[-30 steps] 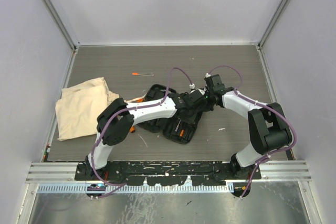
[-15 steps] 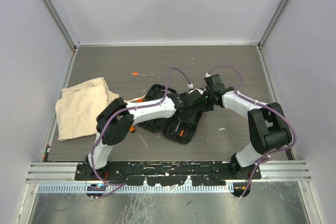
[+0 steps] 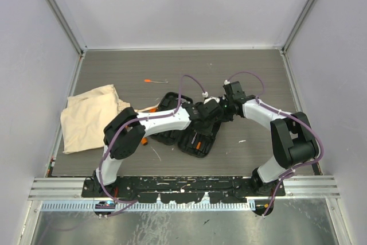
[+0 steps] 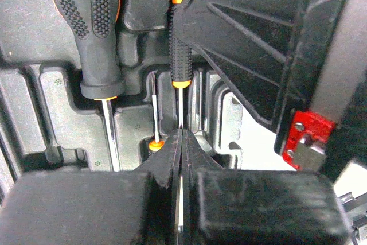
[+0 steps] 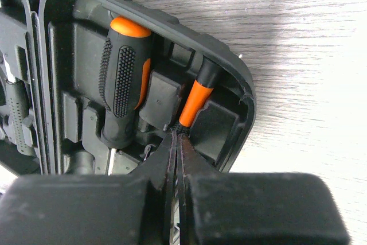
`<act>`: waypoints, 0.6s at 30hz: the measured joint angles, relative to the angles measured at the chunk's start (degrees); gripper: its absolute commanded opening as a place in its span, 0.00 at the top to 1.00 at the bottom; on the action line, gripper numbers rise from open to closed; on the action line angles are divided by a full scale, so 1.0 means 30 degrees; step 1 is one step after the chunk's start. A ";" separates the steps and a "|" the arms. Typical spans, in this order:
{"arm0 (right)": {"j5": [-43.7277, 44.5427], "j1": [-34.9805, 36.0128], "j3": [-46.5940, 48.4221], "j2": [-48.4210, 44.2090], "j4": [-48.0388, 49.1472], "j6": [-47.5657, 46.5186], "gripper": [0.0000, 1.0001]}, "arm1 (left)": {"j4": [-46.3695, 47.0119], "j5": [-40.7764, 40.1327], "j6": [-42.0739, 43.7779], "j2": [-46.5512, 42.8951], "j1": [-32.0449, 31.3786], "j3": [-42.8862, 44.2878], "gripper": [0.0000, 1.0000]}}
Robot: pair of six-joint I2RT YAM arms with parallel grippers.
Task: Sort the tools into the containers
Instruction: Place the screwdriver in the storage box.
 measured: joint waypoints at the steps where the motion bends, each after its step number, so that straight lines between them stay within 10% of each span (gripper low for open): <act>1: 0.0007 0.0000 0.0000 0.0000 0.0000 0.0000 0.99 | 0.0000 -0.0007 -0.0015 0.0029 0.0000 -0.0044 1.00; 18: -0.0066 0.0007 -0.0036 0.0007 0.0029 0.0000 0.99 | 0.0670 0.0066 -0.0532 0.0452 -0.0124 -0.0707 1.00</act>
